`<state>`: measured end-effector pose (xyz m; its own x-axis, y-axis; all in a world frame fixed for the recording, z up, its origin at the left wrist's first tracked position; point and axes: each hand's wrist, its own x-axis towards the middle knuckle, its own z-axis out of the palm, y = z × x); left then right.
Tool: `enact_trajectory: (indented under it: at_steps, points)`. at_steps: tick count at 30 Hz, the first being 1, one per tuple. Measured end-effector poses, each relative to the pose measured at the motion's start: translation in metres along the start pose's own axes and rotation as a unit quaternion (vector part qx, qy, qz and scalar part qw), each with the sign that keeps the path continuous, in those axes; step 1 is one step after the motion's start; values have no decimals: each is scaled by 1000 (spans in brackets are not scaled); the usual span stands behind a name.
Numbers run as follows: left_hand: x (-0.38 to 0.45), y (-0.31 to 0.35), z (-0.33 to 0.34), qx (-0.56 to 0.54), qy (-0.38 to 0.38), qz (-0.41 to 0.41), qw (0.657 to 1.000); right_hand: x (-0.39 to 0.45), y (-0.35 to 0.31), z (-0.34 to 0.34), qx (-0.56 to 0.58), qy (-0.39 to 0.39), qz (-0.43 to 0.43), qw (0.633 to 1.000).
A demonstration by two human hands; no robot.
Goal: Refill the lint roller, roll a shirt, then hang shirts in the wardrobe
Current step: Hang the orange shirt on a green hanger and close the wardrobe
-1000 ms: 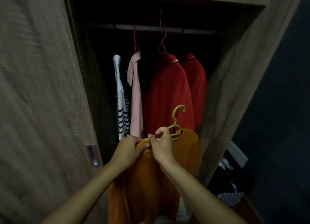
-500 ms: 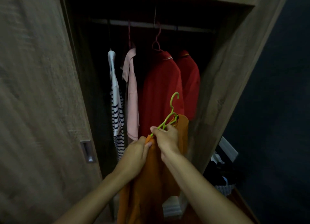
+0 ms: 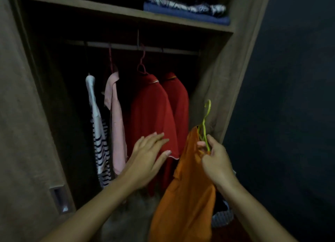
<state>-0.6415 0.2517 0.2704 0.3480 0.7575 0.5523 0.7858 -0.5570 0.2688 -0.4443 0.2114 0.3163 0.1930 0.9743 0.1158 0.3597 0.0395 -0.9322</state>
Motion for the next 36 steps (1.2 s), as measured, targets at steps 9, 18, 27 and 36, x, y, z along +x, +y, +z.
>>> enact_trajectory:
  at_steps: [9, 18, 27, 36]
  points:
    - [161, 0, 15, 236, 40, 72, 968, 41, -27, -49, -214, 52, -57, 974]
    - [275, -22, 41, 384, -45, 111, 916, 137, -38, -58, -265, 68, -121, 954]
    - [272, -67, 30, 437, -49, 188, 878, 245, -78, -34, -302, 107, -230, 919]
    - [265, -86, 25, 380, -13, 169, 909, 313, -130, 1, -305, 122, -257, 909]
